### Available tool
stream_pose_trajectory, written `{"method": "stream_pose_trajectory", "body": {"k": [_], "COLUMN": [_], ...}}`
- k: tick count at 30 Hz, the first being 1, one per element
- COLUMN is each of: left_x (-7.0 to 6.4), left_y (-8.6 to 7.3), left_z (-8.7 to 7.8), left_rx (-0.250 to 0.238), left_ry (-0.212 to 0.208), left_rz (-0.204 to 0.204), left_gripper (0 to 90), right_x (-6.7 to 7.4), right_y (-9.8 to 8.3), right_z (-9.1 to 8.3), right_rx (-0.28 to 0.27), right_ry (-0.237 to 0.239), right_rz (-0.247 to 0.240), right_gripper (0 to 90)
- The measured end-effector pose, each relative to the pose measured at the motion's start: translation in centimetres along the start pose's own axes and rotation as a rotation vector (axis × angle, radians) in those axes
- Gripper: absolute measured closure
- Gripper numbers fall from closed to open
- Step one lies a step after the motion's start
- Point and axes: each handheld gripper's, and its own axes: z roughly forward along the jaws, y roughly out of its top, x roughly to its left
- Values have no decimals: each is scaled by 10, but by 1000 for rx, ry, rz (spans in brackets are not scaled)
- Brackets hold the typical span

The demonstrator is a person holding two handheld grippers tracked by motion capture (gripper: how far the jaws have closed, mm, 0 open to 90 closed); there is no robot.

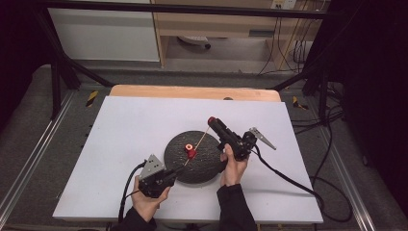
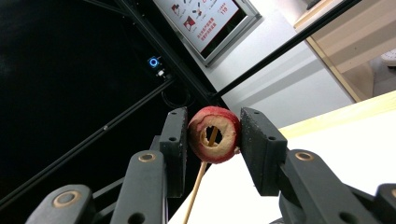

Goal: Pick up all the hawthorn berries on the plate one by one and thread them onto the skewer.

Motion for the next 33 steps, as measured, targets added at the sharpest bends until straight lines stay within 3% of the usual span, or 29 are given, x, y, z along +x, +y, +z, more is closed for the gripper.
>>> {"method": "stream_pose_trajectory", "body": {"k": [8,33], "left_x": [1,7], "left_y": [8,30], "left_z": [4,25], "left_rx": [-7,0], "left_ry": [-4,-4], "left_rz": [-14,15], "left_gripper": [889,889], "right_x": [0,3], "right_y": [-5,-22], "right_z": [0,-5], "right_rx": [22,138], "right_ry": [8,28], "right_rz": [13,6], "right_gripper": [634,635]}}
